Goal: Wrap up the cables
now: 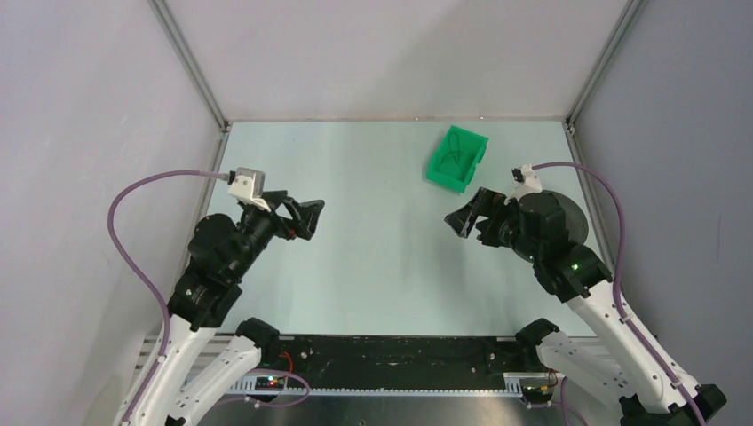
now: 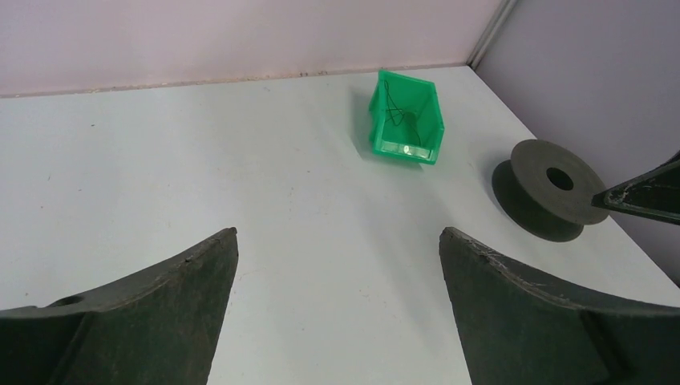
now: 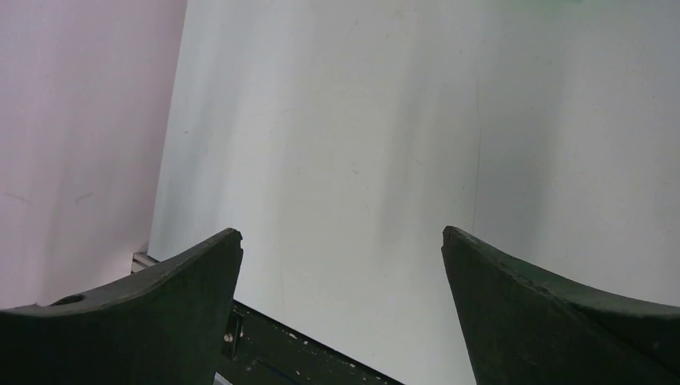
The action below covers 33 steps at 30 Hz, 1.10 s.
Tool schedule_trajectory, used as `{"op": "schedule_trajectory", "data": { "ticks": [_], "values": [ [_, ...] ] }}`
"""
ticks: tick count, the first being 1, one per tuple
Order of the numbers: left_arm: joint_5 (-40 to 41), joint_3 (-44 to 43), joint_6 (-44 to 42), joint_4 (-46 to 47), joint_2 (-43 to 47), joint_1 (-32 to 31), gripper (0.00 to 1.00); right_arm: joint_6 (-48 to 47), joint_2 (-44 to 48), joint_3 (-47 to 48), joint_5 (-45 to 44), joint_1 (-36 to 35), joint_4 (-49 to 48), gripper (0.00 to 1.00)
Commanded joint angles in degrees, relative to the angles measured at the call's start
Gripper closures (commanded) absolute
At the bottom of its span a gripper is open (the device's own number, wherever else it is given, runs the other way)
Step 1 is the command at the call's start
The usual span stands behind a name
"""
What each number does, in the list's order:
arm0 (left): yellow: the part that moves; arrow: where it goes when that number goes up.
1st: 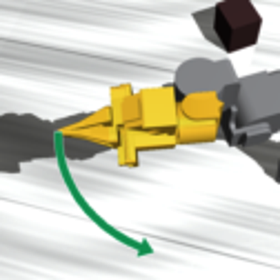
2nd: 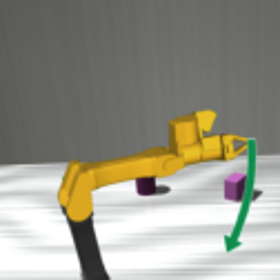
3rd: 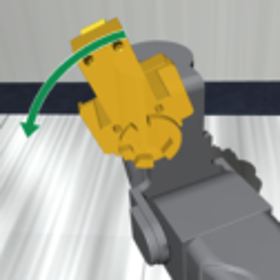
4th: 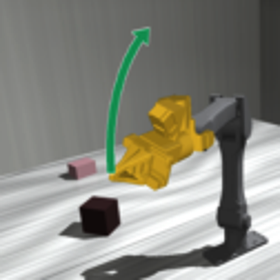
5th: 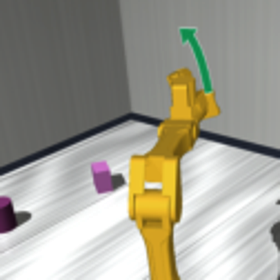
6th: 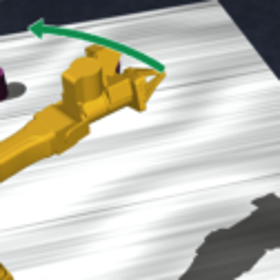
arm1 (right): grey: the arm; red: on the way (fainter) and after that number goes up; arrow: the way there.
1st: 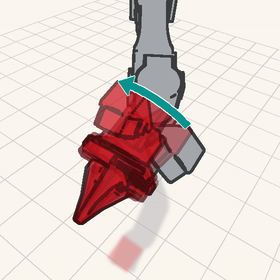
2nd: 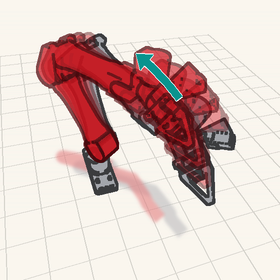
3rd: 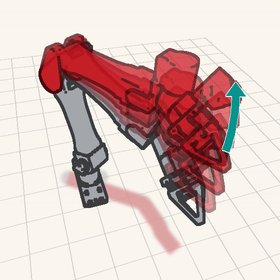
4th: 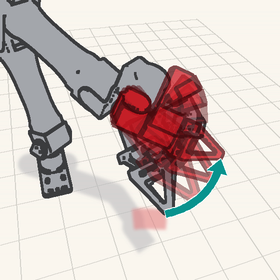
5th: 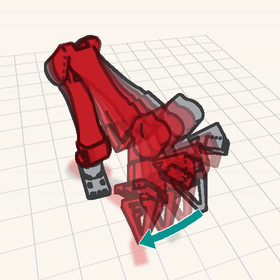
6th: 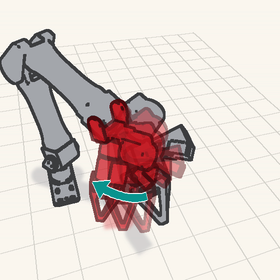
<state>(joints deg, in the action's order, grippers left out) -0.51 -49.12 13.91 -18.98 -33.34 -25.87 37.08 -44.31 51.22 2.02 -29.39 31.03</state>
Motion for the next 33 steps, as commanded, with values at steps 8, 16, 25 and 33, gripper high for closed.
{"op": "schedule_trajectory", "data": {
  "ticks": [8,16,25,33],
  "values": [
    [3.06,0.42,-1.26,1.60,-0.24,-0.24,0.02,-1.84,-2.77,-2.01,-12.07,1.16,-0.38,0.00],
    [2.91,0.47,-1.08,1.59,-0.23,-0.24,0.02,-14.21,-9.50,-2.36,-32.96,2.48,-7.71,0.08],
    [2.67,0.43,-0.99,1.62,-0.13,-0.32,0.02,-39.46,-29.76,-1.48,-53.93,1.56,-19.10,0.19],
    [1.95,0.37,-0.65,1.67,-0.36,-0.32,0.02,-47.02,-43.77,-1.21,-63.17,2.43,-23.30,0.37]
  ]
}}
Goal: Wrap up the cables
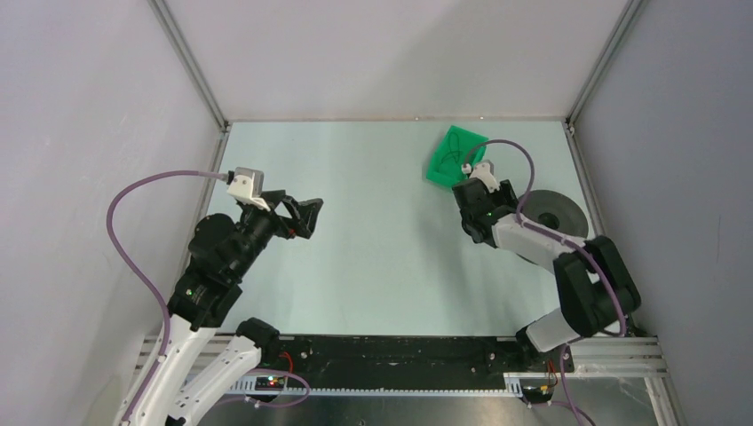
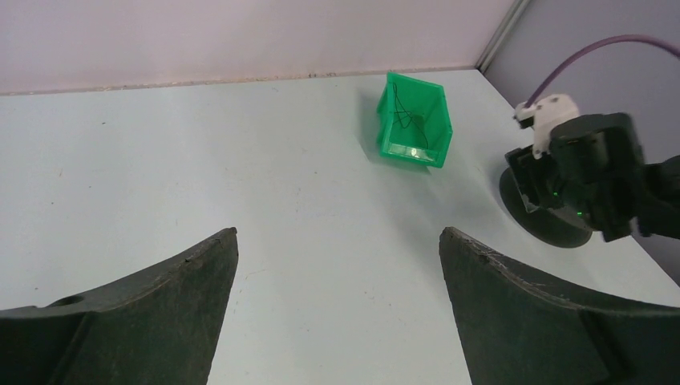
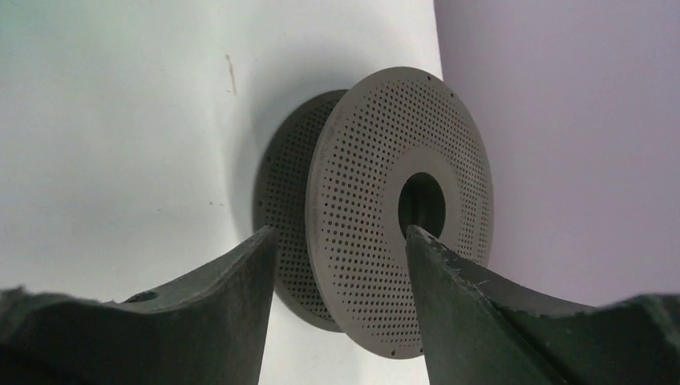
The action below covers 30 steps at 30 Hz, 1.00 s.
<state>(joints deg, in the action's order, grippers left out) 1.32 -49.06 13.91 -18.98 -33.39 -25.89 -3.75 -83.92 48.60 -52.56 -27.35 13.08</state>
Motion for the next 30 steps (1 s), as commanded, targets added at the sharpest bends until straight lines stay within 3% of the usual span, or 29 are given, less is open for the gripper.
{"op": "schedule_trajectory", "data": {
  "ticks": [1,7,19,24,30],
  "values": [
    [0.09,0.28,-0.64,1.71,-0.29,-0.30,0.02,-7.20,-5.89,1.45,-9.67,0.38,-6.27,0.38],
    [0.69,0.30,-0.64,1.67,-0.42,-0.30,0.02,-7.44,-11.24,1.37,-12.88,0.93,-6.90,0.44],
    [0.68,0.39,-0.81,1.65,-0.80,-0.30,0.02,-3.90,-11.32,1.50,-14.15,2.85,-3.86,0.67],
    [0.62,0.37,-0.82,1.66,-0.74,-0.30,0.02,-1.78,-10.08,1.49,-13.06,4.29,-2.91,0.67],
    [0.67,0.37,-0.82,1.68,-0.60,-0.32,0.02,-2.23,-15.85,1.58,-16.76,4.51,-3.57,0.56]
  ]
}}
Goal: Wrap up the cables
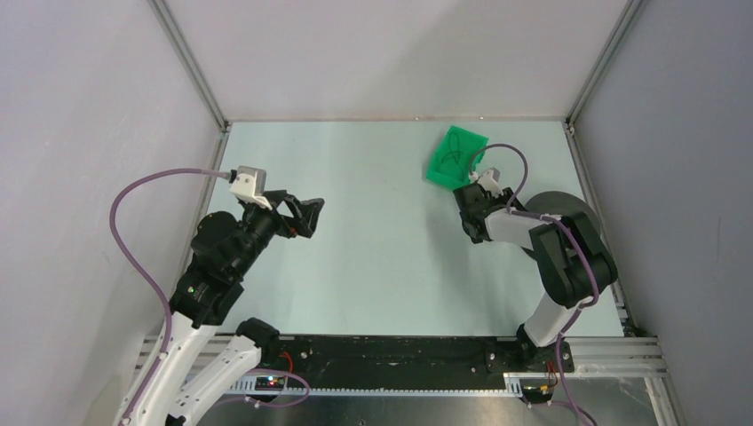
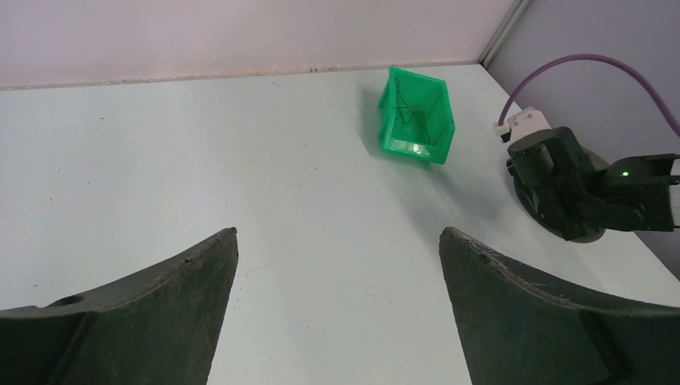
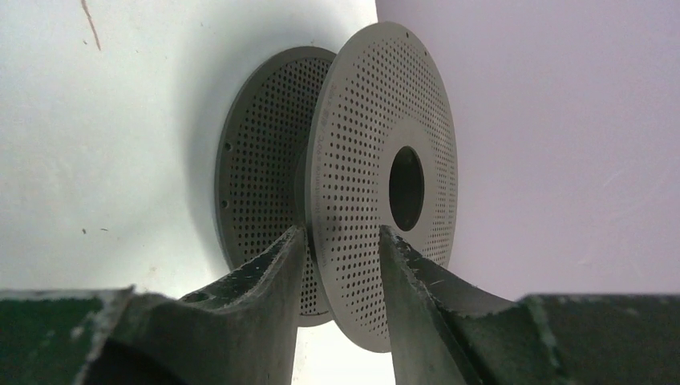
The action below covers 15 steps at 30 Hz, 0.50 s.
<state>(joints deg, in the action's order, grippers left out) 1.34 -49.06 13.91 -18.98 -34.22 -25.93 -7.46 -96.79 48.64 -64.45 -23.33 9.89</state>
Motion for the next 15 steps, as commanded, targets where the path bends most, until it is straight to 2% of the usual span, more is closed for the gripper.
{"op": "schedule_trajectory", "data": {
  "ticks": [1,7,15],
  "values": [
    [0.62,0.37,-0.82,1.67,0.32,-0.27,0.02,2.06,-4.04,1.54,-5.62,0.88,-0.13,0.56],
    [0.69,0.37,-0.82,1.67,0.79,-0.26,0.02,3.27,-5.31,1.54,-7.25,1.94,0.28,0.58],
    [0.68,0.34,-0.75,1.68,1.18,-0.26,0.02,4.89,-1.79,1.61,-8.02,2.15,2.98,0.77]
  ]
}}
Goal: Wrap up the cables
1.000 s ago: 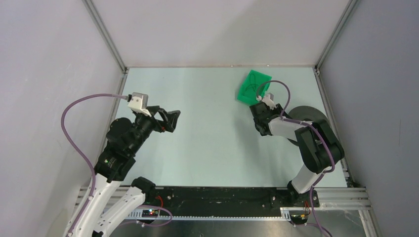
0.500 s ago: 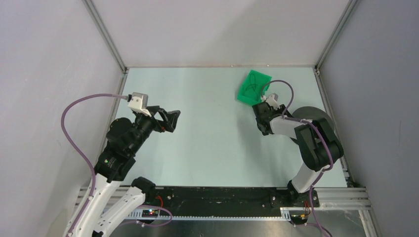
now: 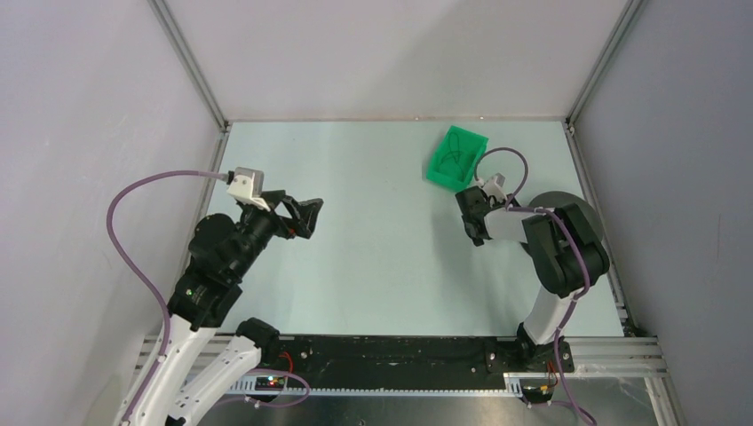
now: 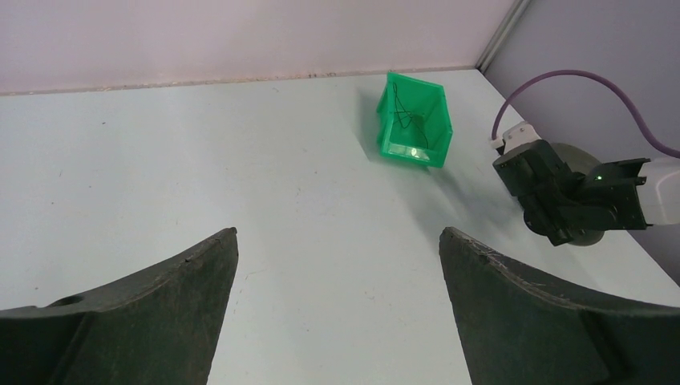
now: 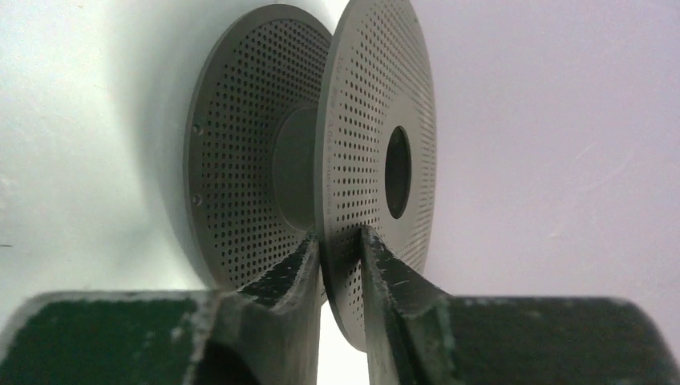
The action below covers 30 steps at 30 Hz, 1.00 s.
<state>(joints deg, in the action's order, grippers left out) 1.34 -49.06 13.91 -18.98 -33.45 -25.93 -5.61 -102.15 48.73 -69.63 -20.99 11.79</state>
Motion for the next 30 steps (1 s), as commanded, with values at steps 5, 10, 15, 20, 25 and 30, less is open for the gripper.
{"op": "schedule_trajectory", "data": {
  "ticks": [5,10,15,20,25,30],
  "values": [
    [0.25,0.35,-0.65,1.67,0.32,-0.26,0.02,3.42,11.11,3.27,-2.41,-5.07,4.86,0.95],
    [0.58,0.19,-0.64,1.67,0.51,-0.24,0.02,8.69,17.30,9.86,3.79,-13.94,14.94,1.00],
    [1.07,0.36,-0.73,1.62,0.55,-0.28,0.02,11.24,21.96,13.47,7.52,-25.76,17.79,1.00],
    [1.29,0.46,0.17,1.58,-0.52,-0.25,0.02,26.96,24.72,18.13,12.25,-34.82,17.57,1.00],
    [-0.72,-0.22,2.12,1.58,-1.93,-0.30,0.02,42.38,24.95,20.98,19.88,-37.83,15.21,1.00],
    [-0.68,0.63,7.18,1.56,-2.38,-0.35,0.04,55.67,21.85,23.11,23.76,-38.31,14.06,1.00]
  ]
}}
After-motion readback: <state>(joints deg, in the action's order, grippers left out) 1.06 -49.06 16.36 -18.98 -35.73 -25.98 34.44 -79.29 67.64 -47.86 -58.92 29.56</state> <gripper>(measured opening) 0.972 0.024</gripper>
